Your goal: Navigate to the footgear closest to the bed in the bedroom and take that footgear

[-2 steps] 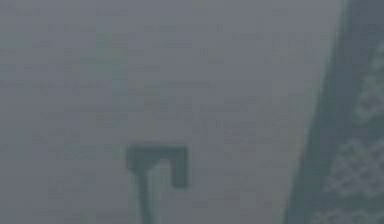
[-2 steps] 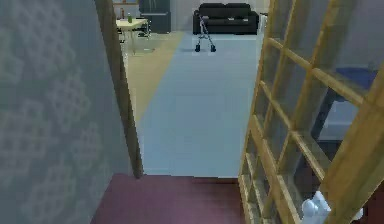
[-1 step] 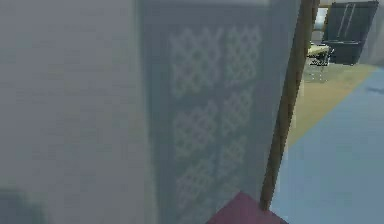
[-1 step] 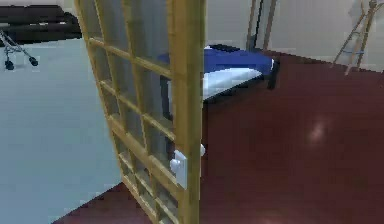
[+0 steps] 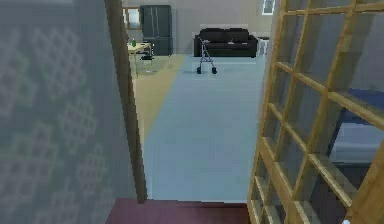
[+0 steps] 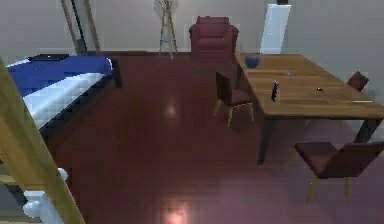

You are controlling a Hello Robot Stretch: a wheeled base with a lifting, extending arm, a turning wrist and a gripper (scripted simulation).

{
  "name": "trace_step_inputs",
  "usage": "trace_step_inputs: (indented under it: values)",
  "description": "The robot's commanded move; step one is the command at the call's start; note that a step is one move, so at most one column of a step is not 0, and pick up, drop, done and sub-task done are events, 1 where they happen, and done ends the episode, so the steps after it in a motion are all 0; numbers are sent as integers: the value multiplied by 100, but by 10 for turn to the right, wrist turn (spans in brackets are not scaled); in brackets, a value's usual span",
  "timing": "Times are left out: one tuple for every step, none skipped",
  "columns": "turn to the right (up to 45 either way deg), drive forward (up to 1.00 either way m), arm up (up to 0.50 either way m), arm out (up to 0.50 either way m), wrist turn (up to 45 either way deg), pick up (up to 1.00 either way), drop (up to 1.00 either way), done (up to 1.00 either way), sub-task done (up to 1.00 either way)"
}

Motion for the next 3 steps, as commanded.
trace_step_inputs:
  values:
    - [0, 100, 0, 0, 0, 0, 0, 0, 0]
    - [30, 0, 0, 0, 0, 0, 0, 0, 0]
    - [0, 50, 0, 0, 0, 0, 0, 0, 0]
